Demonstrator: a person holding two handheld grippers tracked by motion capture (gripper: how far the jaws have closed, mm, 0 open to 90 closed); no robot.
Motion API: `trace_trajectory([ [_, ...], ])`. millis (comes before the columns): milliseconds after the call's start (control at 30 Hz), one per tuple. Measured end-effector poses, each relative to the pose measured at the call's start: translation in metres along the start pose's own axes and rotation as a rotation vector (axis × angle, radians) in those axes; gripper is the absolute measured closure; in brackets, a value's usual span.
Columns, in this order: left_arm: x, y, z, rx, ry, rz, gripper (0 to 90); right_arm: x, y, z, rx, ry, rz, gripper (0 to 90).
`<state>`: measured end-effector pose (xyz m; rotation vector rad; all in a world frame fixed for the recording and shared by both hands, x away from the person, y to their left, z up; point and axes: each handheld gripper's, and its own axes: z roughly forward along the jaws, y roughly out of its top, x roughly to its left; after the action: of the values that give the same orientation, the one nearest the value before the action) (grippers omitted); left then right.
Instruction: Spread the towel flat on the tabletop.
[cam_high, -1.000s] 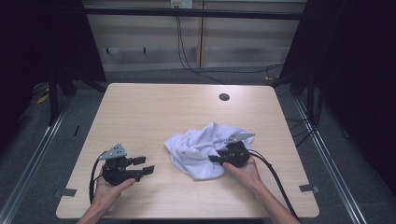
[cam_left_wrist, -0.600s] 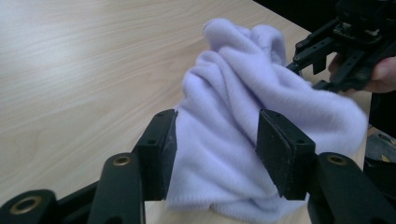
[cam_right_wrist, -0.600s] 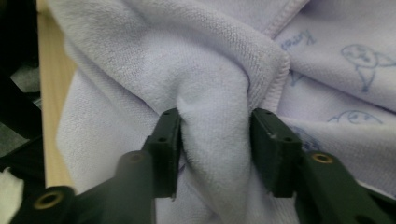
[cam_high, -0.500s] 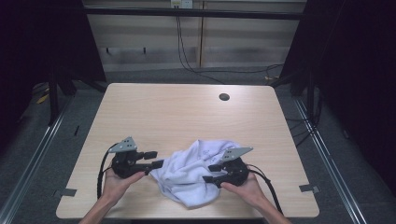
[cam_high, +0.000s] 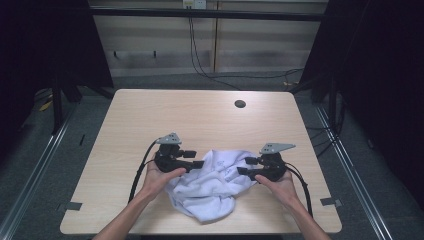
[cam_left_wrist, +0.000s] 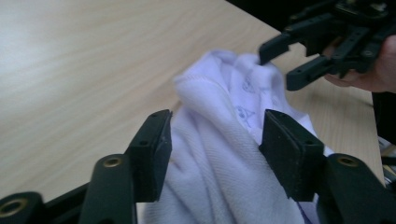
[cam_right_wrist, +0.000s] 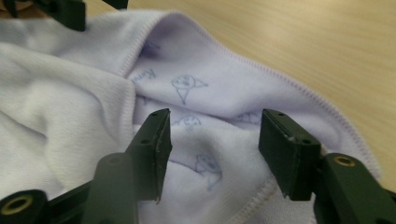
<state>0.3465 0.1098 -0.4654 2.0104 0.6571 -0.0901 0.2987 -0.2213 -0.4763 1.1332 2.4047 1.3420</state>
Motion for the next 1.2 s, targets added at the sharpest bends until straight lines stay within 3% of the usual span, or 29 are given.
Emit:
trace_trajectory([
  [67, -0.001, -0.003, 0.006, 0.024, -0.02, 0.002, 39.4, 0.001, -0.004, 0.009, 0.036, -0.01, -0.017, 40.4],
  [100, -0.003, -0.004, 0.008, 0.041, -0.004, 0.006, 41.9, 0.002, -0.006, 0.013, 0.054, -0.016, -0.028, 40.0],
  [167, -0.006, -0.006, 0.007, 0.045, 0.023, 0.022, 56.3, 0.004, -0.01, 0.019, 0.082, -0.031, -0.028, 40.9],
  [200, -0.006, -0.006, 0.006, 0.035, 0.035, 0.011, 63.9, 0.005, -0.014, 0.022, 0.092, -0.043, -0.022, 43.8],
  [267, -0.004, -0.005, 0.0, 0.022, 0.021, 0.0, 76.3, 0.006, -0.016, 0.022, 0.095, -0.056, -0.021, 55.8],
  [300, -0.005, -0.005, -0.001, 0.016, 0.029, 0.003, 79.7, 0.006, -0.015, 0.019, 0.098, -0.062, -0.007, 66.3],
  [367, -0.002, -0.005, -0.007, -0.008, 0.021, -0.008, 81.3, 0.001, -0.016, 0.016, 0.089, -0.069, 0.048, 76.5],
  [433, 0.001, -0.004, -0.014, -0.041, 0.041, -0.021, 82.1, -0.007, -0.017, 0.009, 0.072, -0.09, 0.088, 84.7],
  [600, 0.015, -0.003, -0.043, -0.152, 0.053, -0.104, 83.4, -0.022, -0.008, -0.021, -0.044, -0.136, 0.151, 86.3],
  [767, 0.017, -0.001, -0.067, -0.217, 0.122, -0.111, 84.0, -0.036, -0.001, -0.05, -0.113, -0.186, 0.18, 86.7],
  [833, 0.015, 0.002, -0.077, -0.228, 0.142, -0.078, 84.1, -0.042, 0.003, -0.065, -0.16, -0.196, 0.203, 86.8],
  [900, 0.008, 0.006, -0.084, -0.226, 0.144, -0.043, 84.1, -0.042, 0.011, -0.075, -0.194, -0.211, 0.19, 86.6],
  [1000, 0.003, 0.018, -0.095, -0.262, 0.15, -0.036, 84.1, -0.036, 0.041, -0.083, -0.224, -0.242, 0.14, 86.8],
  [1200, 0.019, 0.05, -0.118, -0.352, 0.214, -0.034, 84.0, -0.037, 0.09, -0.089, -0.299, -0.225, 0.123, 86.6],
])
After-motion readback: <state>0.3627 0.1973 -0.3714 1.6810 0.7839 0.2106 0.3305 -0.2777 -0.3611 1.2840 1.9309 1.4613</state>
